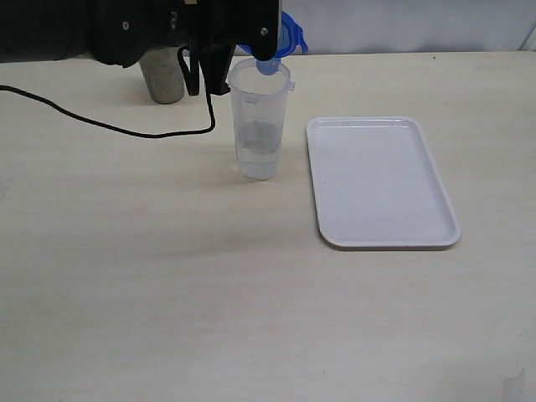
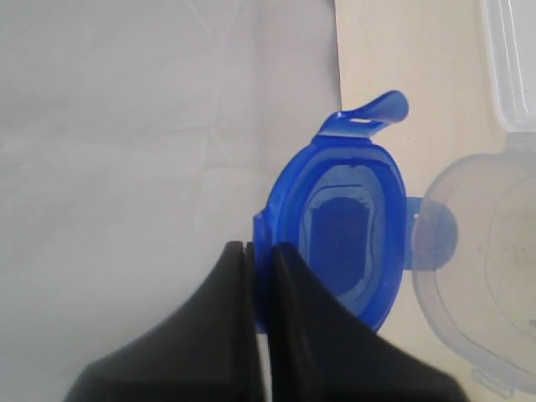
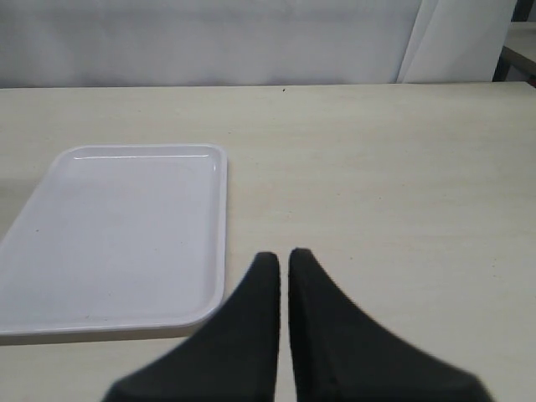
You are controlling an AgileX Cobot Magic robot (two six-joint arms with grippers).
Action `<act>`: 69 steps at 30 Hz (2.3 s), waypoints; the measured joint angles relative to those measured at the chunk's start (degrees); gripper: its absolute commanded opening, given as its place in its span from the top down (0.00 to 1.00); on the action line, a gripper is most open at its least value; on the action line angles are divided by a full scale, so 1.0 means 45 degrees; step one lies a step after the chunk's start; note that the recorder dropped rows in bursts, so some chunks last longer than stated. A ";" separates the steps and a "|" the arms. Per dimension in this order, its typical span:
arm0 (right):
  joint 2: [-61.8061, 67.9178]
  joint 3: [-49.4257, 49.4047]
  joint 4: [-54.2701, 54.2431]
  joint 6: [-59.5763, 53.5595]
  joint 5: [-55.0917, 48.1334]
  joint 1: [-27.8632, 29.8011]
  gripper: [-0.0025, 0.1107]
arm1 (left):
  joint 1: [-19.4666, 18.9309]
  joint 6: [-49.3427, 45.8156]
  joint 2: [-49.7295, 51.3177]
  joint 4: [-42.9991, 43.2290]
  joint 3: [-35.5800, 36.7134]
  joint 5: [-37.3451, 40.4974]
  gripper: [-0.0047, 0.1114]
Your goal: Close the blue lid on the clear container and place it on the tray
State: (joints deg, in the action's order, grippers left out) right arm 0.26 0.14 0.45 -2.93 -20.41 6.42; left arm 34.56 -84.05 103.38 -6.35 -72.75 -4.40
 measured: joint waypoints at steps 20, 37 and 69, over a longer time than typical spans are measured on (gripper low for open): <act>0.0000 0.0000 0.0000 0.0000 0.0000 0.0000 0.94 | 0.0000 0.0000 -0.0541 0.0000 0.1564 -0.1009 0.96; 0.0000 0.0000 0.0000 0.0000 0.0000 0.0000 0.94 | 0.0000 0.0000 -0.0541 0.0000 0.2043 -0.0031 0.96; 0.0000 0.0000 0.0000 0.0000 0.0000 0.0000 0.94 | 0.0493 0.0000 -0.0541 0.0000 0.2043 0.1139 0.96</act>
State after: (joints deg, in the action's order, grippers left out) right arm 0.26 0.14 0.45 -2.93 -20.41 6.42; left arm 36.78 -84.05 100.95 -6.35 -63.56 0.72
